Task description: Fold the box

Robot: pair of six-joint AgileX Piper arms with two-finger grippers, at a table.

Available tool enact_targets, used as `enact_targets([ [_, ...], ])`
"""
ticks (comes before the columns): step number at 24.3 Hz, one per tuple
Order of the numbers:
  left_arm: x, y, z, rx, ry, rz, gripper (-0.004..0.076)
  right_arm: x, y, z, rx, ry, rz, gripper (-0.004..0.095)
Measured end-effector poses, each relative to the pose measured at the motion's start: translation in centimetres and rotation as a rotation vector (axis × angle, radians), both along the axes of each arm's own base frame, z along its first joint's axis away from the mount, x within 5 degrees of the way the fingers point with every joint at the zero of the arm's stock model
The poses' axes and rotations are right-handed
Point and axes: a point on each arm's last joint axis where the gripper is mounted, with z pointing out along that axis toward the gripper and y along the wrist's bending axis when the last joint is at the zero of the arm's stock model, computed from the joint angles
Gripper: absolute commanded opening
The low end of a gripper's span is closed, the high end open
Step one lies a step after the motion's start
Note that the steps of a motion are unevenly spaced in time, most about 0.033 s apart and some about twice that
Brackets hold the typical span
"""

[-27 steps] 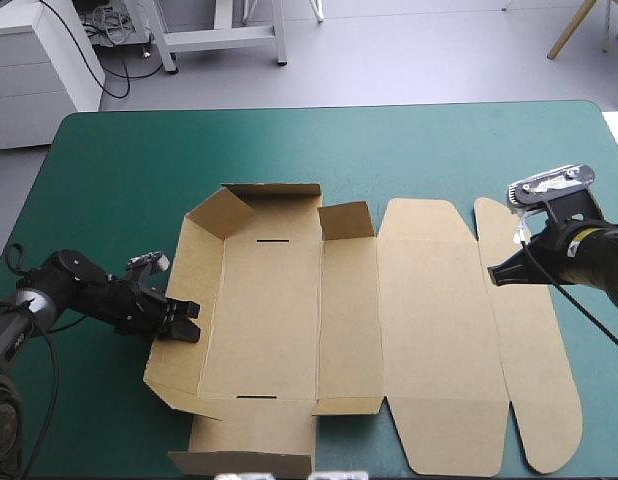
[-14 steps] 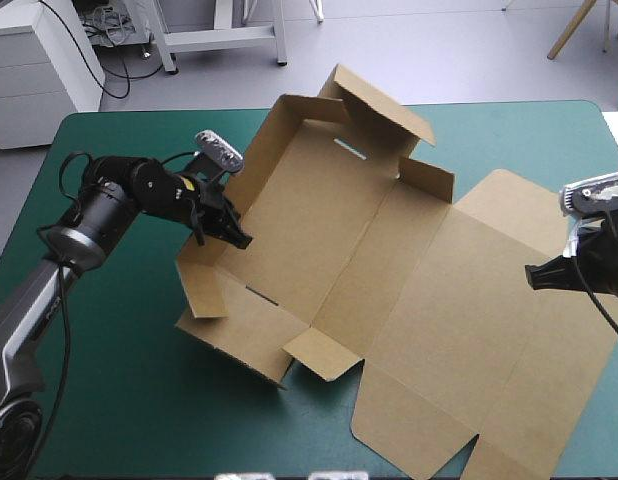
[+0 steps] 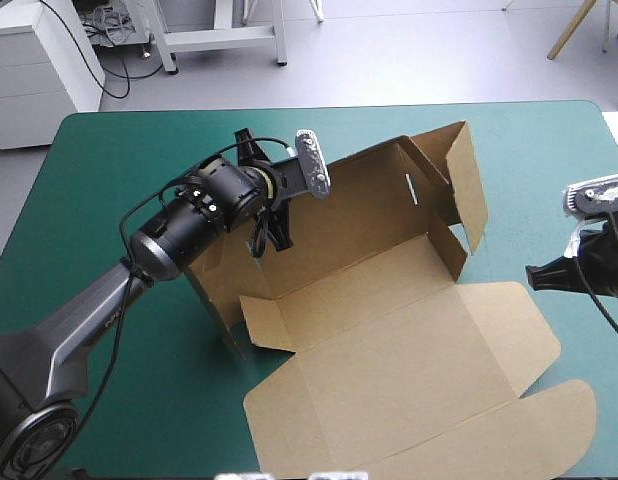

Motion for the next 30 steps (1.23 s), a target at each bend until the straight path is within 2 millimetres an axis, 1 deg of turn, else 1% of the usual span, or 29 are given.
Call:
enact_targets([
  [3, -0.6, -1.0, -0.3, 0.049, -0.040, -0.044, -0.0010, 0.0, 0.0, 0.0, 0.006, -0.001, -0.004, -0.0019],
  [8, -1.4, -1.9, -1.2, 0.173, -0.111, -0.099, -0.0010, 0.0, 0.0, 0.0, 0.014, -0.002, -0.010, -0.0019],
  [10, -2.1, -2.5, -1.5, 0.235, -0.184, -0.121, -0.0010, 0.0, 0.0, 0.0, 0.024, -0.002, -0.015, -0.0019],
  [15, -3.9, -3.5, -1.1, 0.234, -0.275, -0.133, -0.0010, 0.0, 0.0, 0.0, 0.025, -0.002, -0.015, -0.0019],
  [17, -4.1, -3.5, -1.6, 0.239, -0.273, -0.134, -0.0010, 0.0, 0.0, 0.0, 0.025, -0.002, -0.015, -0.0020],
  [19, -4.1, -3.4, -2.7, 0.255, -0.255, -0.134, -0.0010, 0.0, 0.0, 0.0, 0.025, -0.002, -0.015, -0.0019],
  [20, -4.2, -3.3, -3.6, 0.266, -0.260, -0.144, -0.0010, 0.0, 0.0, 0.0, 0.025, -0.002, -0.015, -0.0019],
  [21, -4.4, -3.1, -4.0, 0.264, -0.272, -0.152, -0.0010, 0.0, 0.0, 0.0, 0.025, -0.002, -0.015, -0.0019],
  [23, -4.8, -3.0, -4.4, 0.253, -0.301, -0.155, -0.0010, 0.0, 0.0, 0.1, 0.025, -0.004, -0.015, -0.0019],
  [26, -5.9, -3.2, -4.9, 0.276, -0.363, -0.175, -0.0010, -0.2, 0.1, 1.1, 0.051, -0.037, -0.004, -0.0019],
  [27, -6.3, -3.3, -5.2, 0.291, -0.389, -0.188, -0.0010, -0.3, 0.3, 1.9, 0.071, -0.060, 0.005, -0.0019],
  [30, -6.7, -3.5, -5.8, 0.301, -0.440, -0.219, -0.0010, -0.2, 0.5, 3.6, 0.095, -0.099, 0.014, -0.0020],
])
